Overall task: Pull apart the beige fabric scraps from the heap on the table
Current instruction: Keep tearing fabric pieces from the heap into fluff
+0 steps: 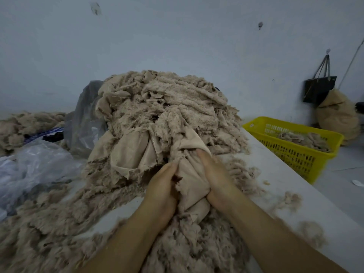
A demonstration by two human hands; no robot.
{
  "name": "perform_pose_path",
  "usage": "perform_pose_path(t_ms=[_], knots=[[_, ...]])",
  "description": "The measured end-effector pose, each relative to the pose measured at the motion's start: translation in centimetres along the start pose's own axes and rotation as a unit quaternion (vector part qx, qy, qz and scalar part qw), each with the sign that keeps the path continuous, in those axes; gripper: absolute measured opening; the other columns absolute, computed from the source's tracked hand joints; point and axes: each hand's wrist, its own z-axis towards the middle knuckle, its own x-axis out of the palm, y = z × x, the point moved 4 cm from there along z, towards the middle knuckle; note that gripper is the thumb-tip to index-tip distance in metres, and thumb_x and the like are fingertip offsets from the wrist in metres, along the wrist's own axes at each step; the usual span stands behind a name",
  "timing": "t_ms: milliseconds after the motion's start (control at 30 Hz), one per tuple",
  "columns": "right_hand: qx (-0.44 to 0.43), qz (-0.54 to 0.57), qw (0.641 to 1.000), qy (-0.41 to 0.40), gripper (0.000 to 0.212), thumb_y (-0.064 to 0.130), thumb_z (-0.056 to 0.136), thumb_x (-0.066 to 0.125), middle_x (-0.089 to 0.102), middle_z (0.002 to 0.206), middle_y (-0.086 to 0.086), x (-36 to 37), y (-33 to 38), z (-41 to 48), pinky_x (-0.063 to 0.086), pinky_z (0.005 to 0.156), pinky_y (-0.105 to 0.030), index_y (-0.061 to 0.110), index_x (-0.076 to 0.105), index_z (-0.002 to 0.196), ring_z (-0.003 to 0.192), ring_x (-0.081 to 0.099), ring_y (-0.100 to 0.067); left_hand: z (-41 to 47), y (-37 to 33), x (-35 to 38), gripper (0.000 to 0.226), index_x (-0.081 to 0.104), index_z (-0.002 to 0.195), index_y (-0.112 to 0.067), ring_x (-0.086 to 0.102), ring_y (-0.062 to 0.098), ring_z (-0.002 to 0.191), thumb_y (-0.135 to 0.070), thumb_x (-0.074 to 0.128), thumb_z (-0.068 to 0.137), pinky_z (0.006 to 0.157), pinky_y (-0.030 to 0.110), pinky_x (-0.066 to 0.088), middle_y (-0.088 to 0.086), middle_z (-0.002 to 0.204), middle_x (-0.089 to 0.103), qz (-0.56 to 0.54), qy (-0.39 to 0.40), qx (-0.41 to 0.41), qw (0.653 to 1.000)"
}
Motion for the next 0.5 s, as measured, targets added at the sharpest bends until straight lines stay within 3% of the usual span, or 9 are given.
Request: perform_pose_path(t_ms=[67, 167, 233, 367, 400, 500], knots=[[-0.023, -0.046, 0.999, -0.007, 0.025, 0.044, 0.096, 0.057, 0.078, 0.090, 0.002, 0.4, -0.1, -0.4, 0.059, 0.071, -0.028, 0.025, 0.075, 0.097, 0.083, 0.074, -0.014, 0.0, -0.1, -0.2, 0.031, 0.068, 0.117, -0.003, 0.074, 0.025, 0.097, -0.020, 0.047, 0.103, 0.075, 0.034, 0.059, 0.016, 0.112, 0.074, -0.081, 0.013, -0.063, 0.995], [-0.049, -0.062, 0.996, -0.032, 0.024, 0.052, 0.095, 0.055, 0.072, 0.072, 0.021, 0.7, 0.0, -0.7, 0.052, 0.060, -0.013, 0.037, 0.068, 0.082, 0.070, 0.068, 0.005, 0.2, 0.1, -0.3, 0.032, 0.067, 0.114, 0.000, 0.076, 0.027, 0.086, -0.016, 0.042, 0.103, 0.066, 0.034, 0.060, 0.019, 0.102, 0.075, -0.140, 0.015, -0.103, 0.985], [-0.041, -0.060, 0.996, -0.049, 0.023, 0.052, 0.096, 0.053, 0.068, 0.076, 0.019, 0.5, -0.3, -0.5, 0.051, 0.059, -0.016, 0.037, 0.061, 0.081, 0.072, 0.066, 0.000, 0.4, 0.0, 0.0, 0.034, 0.068, 0.114, 0.003, 0.075, 0.030, 0.085, -0.017, 0.043, 0.103, 0.064, 0.036, 0.062, 0.022, 0.104, 0.074, -0.146, 0.014, -0.109, 0.983], [-0.005, -0.022, 0.996, -0.082, 0.021, 0.044, 0.097, 0.055, 0.071, 0.089, 0.005, -0.2, -0.6, 0.0, 0.052, 0.059, -0.021, 0.026, 0.065, 0.094, 0.078, 0.069, -0.009, 0.2, -0.4, 0.7, 0.072, 0.075, 0.113, -0.007, 0.071, 0.032, 0.104, -0.067, 0.043, 0.092, 0.078, 0.041, 0.061, 0.020, 0.116, 0.071, -0.148, 0.028, -0.098, 0.984], [-0.006, -0.018, 0.997, -0.081, 0.022, 0.040, 0.097, 0.055, 0.074, 0.087, 0.003, -0.2, -0.5, 0.1, 0.054, 0.059, -0.021, 0.023, 0.068, 0.097, 0.076, 0.071, -0.009, 0.1, -0.4, 0.8, 0.074, 0.076, 0.111, -0.007, 0.071, 0.031, 0.106, -0.071, 0.046, 0.088, 0.079, 0.040, 0.061, 0.019, 0.116, 0.072, -0.131, 0.038, -0.092, 0.986], [-0.011, -0.033, 0.996, -0.081, 0.025, 0.035, 0.096, 0.056, 0.077, 0.091, -0.003, -0.1, -0.6, 0.2, 0.058, 0.069, -0.028, 0.018, 0.073, 0.102, 0.081, 0.074, -0.014, -0.3, -0.3, 1.2, 0.049, 0.075, 0.111, -0.004, 0.072, 0.028, 0.103, -0.046, 0.068, 0.086, 0.075, 0.033, 0.060, 0.019, 0.113, 0.073, -0.046, 0.068, -0.087, 0.993]])
